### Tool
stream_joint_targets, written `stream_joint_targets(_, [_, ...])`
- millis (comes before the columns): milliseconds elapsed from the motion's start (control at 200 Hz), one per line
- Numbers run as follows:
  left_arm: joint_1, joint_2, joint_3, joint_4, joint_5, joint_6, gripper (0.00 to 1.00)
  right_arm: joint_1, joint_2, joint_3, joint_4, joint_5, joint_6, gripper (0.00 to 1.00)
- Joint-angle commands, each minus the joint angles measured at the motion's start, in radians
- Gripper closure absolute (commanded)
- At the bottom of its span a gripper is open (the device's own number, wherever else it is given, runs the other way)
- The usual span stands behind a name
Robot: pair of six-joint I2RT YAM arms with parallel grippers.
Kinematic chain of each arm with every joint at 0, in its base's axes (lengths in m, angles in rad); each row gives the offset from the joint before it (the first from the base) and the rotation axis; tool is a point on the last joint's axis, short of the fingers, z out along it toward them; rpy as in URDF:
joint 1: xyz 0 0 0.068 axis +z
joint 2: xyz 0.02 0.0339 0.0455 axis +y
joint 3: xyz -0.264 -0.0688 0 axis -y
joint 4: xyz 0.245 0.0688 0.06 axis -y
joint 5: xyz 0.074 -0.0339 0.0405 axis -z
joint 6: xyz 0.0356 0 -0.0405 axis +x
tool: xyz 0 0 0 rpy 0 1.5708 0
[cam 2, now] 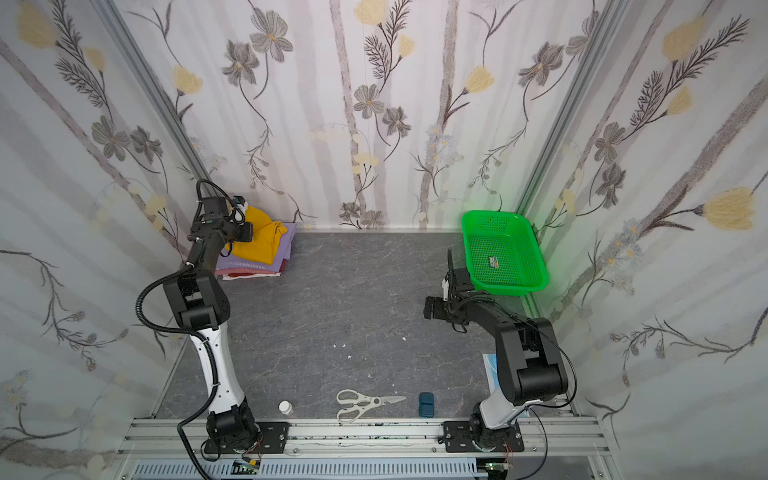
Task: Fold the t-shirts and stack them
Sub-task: 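Carry the yellow shirt onto the stack with the left gripper while the right withdraws, then lower the yellow shirt onto the stack and open the left gripper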
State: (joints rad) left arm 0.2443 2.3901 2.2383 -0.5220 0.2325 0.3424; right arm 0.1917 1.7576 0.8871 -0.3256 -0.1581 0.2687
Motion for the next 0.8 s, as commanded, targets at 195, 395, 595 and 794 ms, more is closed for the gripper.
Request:
stream_joint_targets(195, [0.029,-0.002,-0.02,0.018,0.093,-0.03,0.54,0.008,0.009,0.01,0.022,-0.001,0.011,0.0])
stream_joint_targets(395, [0.042,-0.024,-0.013,0.044,0.045,-0.088,0.0,0.021,0.008,0.011,0.024,-0.003,0.015,0.0])
stream_joint_targets(595, [0.085,-0.059,0.068,0.018,0.128,-0.182,0.0,0.032,0.011,0.006,0.037,-0.004,0.023,0.0])
stream_joint_targets(794, [0.093,-0.087,0.072,0.04,0.354,-0.295,0.0,0.054,0.039,0.022,0.054,-0.014,0.029,0.0])
